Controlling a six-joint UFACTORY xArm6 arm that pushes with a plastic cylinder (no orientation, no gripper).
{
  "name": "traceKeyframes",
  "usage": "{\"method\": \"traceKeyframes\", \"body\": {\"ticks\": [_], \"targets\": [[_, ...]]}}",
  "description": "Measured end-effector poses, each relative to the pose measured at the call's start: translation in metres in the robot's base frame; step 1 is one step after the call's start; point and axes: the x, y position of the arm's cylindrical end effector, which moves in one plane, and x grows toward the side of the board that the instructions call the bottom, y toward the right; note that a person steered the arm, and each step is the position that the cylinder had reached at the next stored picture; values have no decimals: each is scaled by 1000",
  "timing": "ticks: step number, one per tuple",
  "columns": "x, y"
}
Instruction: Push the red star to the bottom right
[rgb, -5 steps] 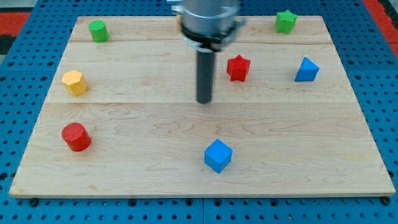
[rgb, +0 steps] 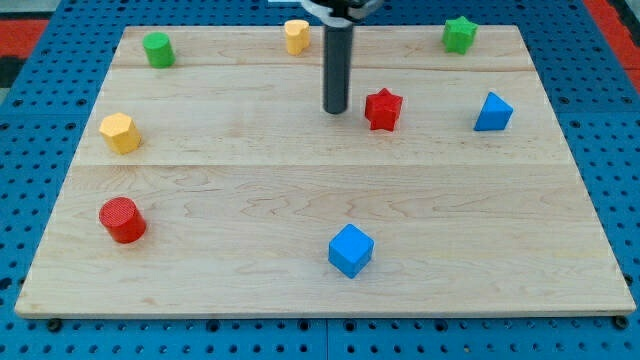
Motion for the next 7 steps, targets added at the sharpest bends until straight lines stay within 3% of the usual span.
{"method": "traceKeyframes", "body": {"ticks": [1, 2, 4, 6, 7], "targets": [[-18, 38], [-4, 62], [84, 86], [79, 101], [124, 115]]}}
